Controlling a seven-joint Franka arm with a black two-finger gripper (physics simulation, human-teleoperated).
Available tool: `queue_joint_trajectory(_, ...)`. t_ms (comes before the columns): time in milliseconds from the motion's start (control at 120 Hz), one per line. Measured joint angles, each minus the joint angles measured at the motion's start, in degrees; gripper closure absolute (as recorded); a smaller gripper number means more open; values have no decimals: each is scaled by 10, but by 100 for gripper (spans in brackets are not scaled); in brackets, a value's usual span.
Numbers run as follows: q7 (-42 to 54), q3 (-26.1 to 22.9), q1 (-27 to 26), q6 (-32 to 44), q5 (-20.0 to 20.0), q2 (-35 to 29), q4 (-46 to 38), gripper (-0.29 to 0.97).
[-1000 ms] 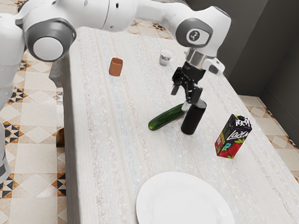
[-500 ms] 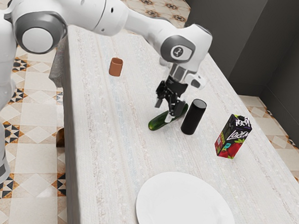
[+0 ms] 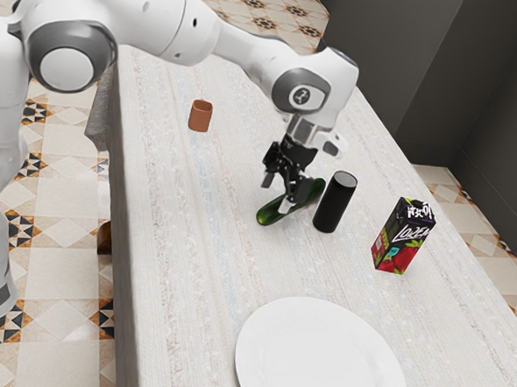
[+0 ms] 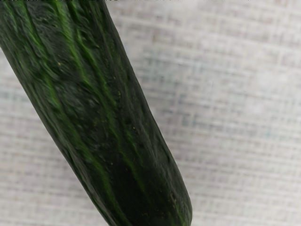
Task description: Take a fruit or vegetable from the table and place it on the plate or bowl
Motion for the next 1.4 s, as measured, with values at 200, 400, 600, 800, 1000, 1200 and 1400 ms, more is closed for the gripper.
queue_joint_trajectory(200, 1, -6, 0, -1, 13, 2, 0, 0)
queue_joint_trajectory(400, 2, -15, -1, 1, 19, 5, 1, 0)
queue_joint_trajectory(600, 3, -14, 2, 2, 22, 4, 0, 0)
queue_joint_trajectory(800, 3, -15, 6, 12, 24, 12, 1, 0)
queue_joint_trajectory(1000, 4, -15, 28, 19, 35, 10, 3, 1)
queue_joint_trajectory(1200, 5, -15, 46, 42, 43, 15, 6, 1)
queue_joint_trajectory(1400, 6, -43, 68, 76, 35, 49, 40, 1)
